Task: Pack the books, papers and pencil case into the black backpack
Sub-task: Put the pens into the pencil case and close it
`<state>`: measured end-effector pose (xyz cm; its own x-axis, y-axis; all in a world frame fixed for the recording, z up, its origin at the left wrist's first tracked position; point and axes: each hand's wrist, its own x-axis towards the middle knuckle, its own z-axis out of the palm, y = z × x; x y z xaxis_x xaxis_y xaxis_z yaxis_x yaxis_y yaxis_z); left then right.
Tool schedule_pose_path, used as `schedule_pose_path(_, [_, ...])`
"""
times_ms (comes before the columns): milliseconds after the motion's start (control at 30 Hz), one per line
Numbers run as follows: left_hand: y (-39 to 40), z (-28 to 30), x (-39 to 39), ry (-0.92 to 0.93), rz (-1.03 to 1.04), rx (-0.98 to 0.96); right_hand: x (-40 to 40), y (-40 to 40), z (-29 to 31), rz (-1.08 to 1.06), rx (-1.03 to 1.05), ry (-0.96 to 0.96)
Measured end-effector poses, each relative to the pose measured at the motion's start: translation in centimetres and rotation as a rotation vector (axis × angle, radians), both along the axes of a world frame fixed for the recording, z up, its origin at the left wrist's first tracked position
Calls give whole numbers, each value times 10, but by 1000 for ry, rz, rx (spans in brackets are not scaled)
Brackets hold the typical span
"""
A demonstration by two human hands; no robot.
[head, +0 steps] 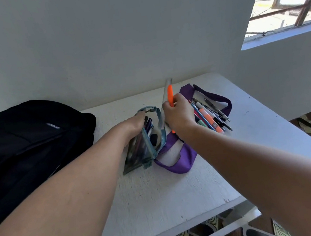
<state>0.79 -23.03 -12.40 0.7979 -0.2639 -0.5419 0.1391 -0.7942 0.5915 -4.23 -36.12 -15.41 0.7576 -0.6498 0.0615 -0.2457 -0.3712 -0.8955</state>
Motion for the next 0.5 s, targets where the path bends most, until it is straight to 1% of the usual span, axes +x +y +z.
schedule_pose_path(67, [1,-2,2,-5,10,-7,1,14,-8,-2,144,-53])
schedule_pose_path(100, [1,-5,4,-14,13,-9,3,21,-15,16,216,-38])
schedule_pose_path(200, [1,-10,8,-35,42,-4,5,36,-33,179,387,111])
schedule_pose_path(267, [1,-11,9,-28,60,7,6,41,-38,243,356,205])
schedule_pose_path(300, [1,-11,9,-22,63,13,7,40,-38,265,295,240])
schedule_pose_path(367, [3,-12,10,-14,76,19,9,38,-35,282,167,271])
schedule_pose_path(400, [3,-13,12,-9,73,22,9,35,-33,281,148,260])
schedule_pose_path(500, [2,-18,16,-6,72,30,7,30,-34,307,211,214])
